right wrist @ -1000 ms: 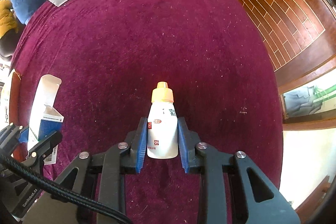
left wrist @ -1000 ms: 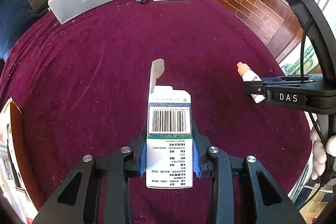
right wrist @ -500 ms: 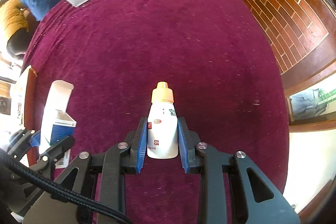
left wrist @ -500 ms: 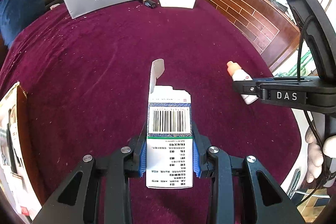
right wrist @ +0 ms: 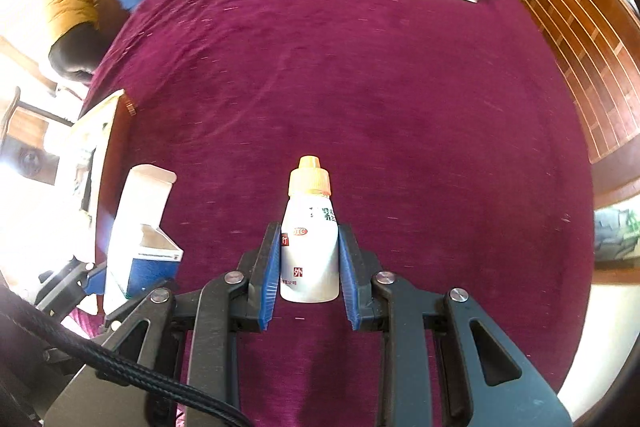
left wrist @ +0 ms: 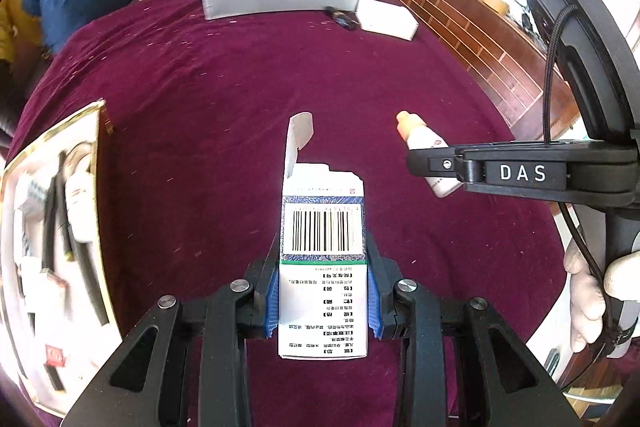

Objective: Organize objects
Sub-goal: 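Carry the barcode box and orange-capped bottle back over the lid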

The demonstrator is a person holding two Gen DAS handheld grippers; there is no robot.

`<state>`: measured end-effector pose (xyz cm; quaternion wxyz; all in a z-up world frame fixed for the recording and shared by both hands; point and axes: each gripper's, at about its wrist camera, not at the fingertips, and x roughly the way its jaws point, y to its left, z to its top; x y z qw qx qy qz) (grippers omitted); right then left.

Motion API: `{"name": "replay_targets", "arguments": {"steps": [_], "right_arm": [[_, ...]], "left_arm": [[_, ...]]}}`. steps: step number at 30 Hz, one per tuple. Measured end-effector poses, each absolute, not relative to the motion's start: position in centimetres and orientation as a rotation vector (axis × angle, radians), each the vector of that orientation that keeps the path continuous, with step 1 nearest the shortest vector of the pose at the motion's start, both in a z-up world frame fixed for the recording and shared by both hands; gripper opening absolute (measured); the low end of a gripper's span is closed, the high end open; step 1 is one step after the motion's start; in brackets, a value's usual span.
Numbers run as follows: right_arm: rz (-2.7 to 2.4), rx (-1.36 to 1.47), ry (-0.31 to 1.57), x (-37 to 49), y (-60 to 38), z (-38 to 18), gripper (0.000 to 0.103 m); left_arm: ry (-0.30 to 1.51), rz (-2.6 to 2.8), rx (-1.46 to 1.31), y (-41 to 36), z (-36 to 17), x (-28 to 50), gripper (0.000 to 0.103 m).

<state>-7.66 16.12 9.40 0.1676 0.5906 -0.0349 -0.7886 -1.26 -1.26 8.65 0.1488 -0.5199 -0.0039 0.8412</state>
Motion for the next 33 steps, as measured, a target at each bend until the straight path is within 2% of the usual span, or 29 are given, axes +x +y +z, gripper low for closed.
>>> {"name": "replay_targets", "arguments": {"steps": [20,33], "right_arm": [[-2.087,1.577,0.039,-5.7,1.9,11.1,0.025],[-1.995,1.581,0.067,-4.7,-4.2,10.4,0.025]], "left_arm": [[-0.279,2.562,-1.503,-14.8,10.7,2.8,0.029],[-0.424,2.583,-1.594,-21.7,8.1,3.9,0.029]]}}
